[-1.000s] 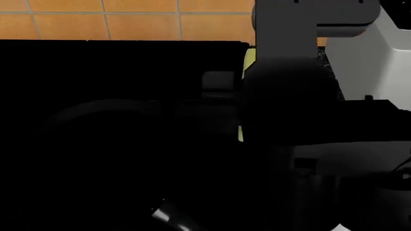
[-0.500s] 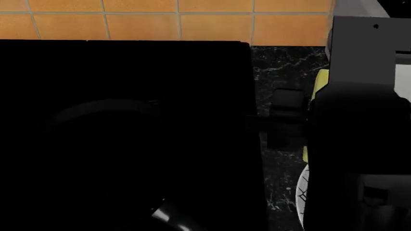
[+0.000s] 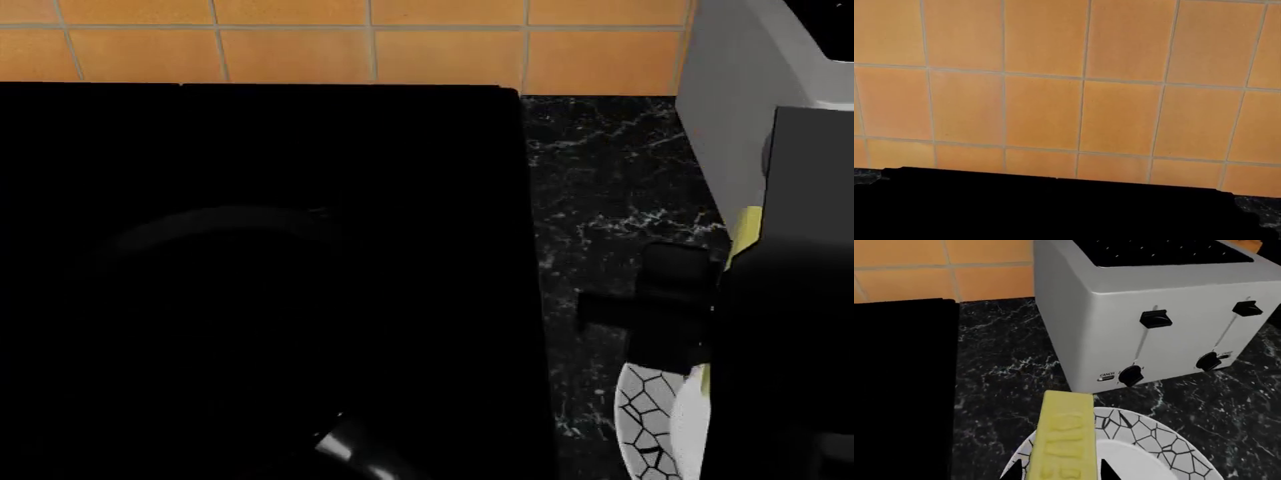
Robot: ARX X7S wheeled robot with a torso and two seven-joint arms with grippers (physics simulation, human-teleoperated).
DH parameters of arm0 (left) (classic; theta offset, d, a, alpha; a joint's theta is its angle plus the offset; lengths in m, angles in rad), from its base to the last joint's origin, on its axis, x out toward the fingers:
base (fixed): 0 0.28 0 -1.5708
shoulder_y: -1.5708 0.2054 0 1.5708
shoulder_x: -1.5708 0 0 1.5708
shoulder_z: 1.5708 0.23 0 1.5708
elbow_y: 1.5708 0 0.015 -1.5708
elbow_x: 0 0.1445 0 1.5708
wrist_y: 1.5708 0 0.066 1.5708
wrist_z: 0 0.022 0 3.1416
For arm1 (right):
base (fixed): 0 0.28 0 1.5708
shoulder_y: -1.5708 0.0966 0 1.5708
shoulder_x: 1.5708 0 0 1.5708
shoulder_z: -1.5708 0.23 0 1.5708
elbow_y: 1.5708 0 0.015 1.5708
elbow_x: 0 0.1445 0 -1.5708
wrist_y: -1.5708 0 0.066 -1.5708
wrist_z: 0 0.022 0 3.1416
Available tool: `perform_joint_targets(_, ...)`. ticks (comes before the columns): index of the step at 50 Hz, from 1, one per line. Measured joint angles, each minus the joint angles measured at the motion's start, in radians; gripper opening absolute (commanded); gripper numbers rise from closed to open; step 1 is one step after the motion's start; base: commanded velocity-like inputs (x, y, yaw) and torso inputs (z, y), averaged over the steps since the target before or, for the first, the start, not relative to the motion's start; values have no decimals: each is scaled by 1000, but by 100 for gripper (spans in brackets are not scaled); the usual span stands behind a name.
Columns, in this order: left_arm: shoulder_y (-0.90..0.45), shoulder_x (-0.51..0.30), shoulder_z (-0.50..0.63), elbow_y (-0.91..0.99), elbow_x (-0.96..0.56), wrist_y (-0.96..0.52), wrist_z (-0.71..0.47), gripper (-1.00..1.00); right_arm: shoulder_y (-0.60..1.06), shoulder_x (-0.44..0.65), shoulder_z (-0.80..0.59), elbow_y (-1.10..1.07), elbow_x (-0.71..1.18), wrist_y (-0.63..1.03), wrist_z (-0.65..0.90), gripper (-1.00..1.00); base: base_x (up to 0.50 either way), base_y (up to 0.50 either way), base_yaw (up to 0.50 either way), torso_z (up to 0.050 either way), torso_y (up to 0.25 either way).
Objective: Pick the butter stick from the pan and place it on the plate.
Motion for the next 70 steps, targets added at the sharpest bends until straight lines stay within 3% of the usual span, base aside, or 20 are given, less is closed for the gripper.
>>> perform_joint_targets(30,10,2,12,-22,13,22,13,100,-68,101,-66,-13,-46,-88,-28,-100,0,0,0,0,0)
perform_joint_targets(70,3,8,38,-38,24,29,15,100,-160,137,-110,-3,-100,-164,-92,-100,0,0,0,0,0)
